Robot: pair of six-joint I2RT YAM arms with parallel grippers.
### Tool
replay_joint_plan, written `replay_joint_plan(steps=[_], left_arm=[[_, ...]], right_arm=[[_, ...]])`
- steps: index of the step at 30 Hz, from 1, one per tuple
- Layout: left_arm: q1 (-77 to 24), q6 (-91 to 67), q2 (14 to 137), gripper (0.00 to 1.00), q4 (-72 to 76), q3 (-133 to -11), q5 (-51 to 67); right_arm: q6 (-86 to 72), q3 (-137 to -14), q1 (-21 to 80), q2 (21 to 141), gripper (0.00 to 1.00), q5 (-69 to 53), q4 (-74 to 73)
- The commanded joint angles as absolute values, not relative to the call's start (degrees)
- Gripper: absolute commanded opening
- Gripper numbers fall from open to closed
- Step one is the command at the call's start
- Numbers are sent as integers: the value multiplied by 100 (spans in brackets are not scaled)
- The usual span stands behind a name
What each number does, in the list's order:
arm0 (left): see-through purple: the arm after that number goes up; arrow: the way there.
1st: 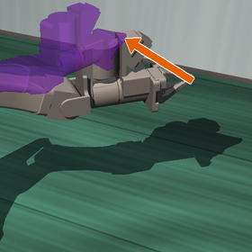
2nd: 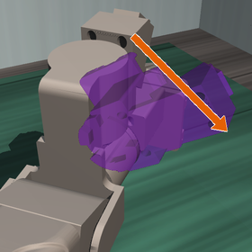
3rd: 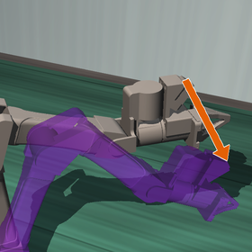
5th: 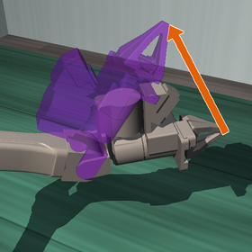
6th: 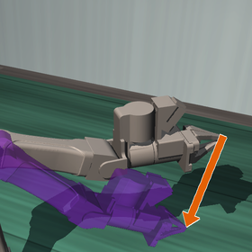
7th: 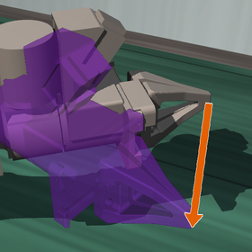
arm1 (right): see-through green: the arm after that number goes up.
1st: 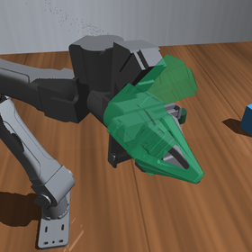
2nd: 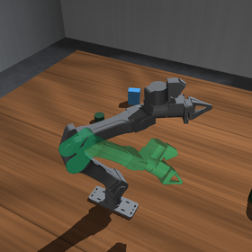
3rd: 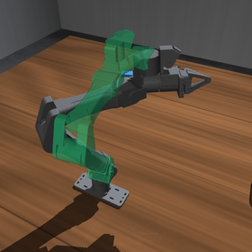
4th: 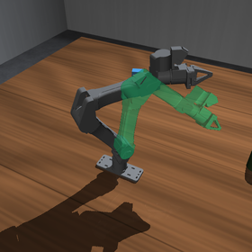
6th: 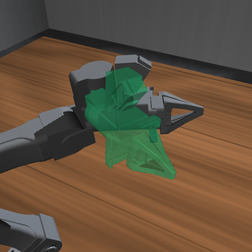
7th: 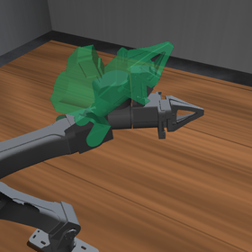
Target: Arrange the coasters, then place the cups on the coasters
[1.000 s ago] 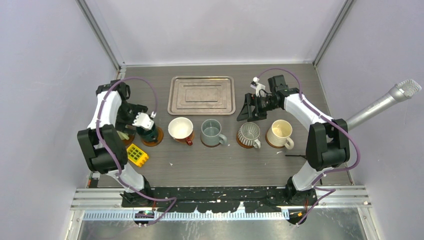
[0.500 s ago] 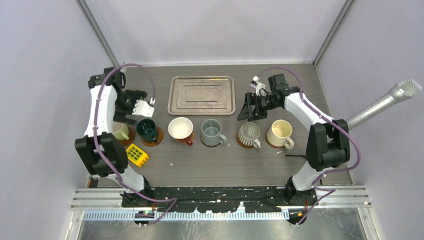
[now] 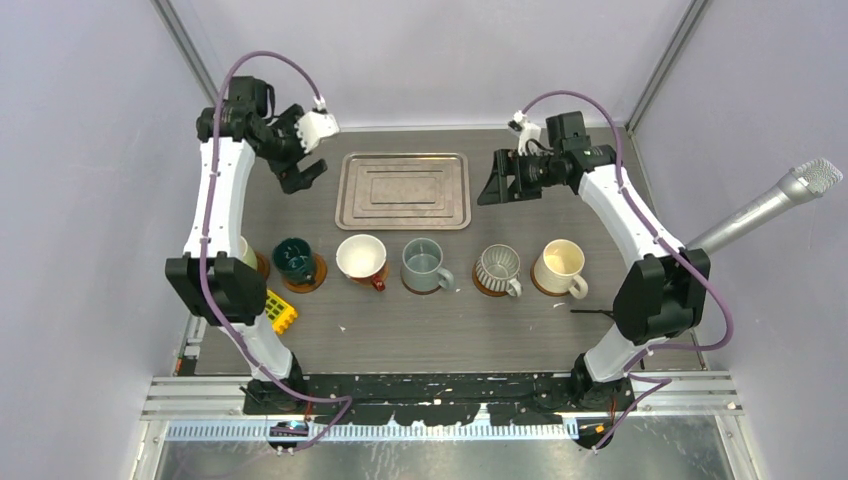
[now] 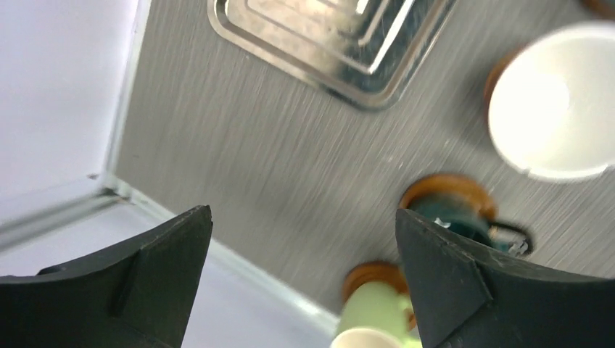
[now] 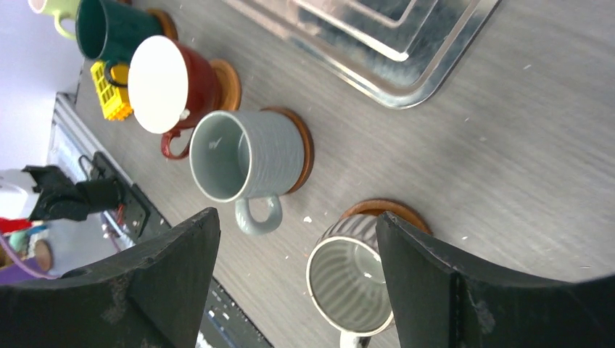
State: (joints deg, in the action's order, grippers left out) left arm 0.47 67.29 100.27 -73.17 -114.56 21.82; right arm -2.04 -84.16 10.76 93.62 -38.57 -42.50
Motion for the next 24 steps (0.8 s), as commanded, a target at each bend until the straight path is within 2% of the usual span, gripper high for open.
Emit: replay_joint_plan(steps=[1,7,13,19,24], left_arm=[[88,3612,10214,100,-6171,-11654,2995],[88,958,10500,100,-3976,-10676,2049],[86,35,11561,100,-3647,-10863,1647],[53,-393,12170,88,-3238,-10645,1568],[-84,-419,12597,78,-3203,-10679,1330]], right_arm=[[-325,-8885,1150,9410,83,-3139,-4151],[-677,-9244,1419,10102,83,-1840,-3755],[-778,-9907,1691,11236,83,-1085,-3682],[-911,-10659,1885,12353,82,-590,-3634],[-1052,-11149,1886,13004,76,-562,-3682]])
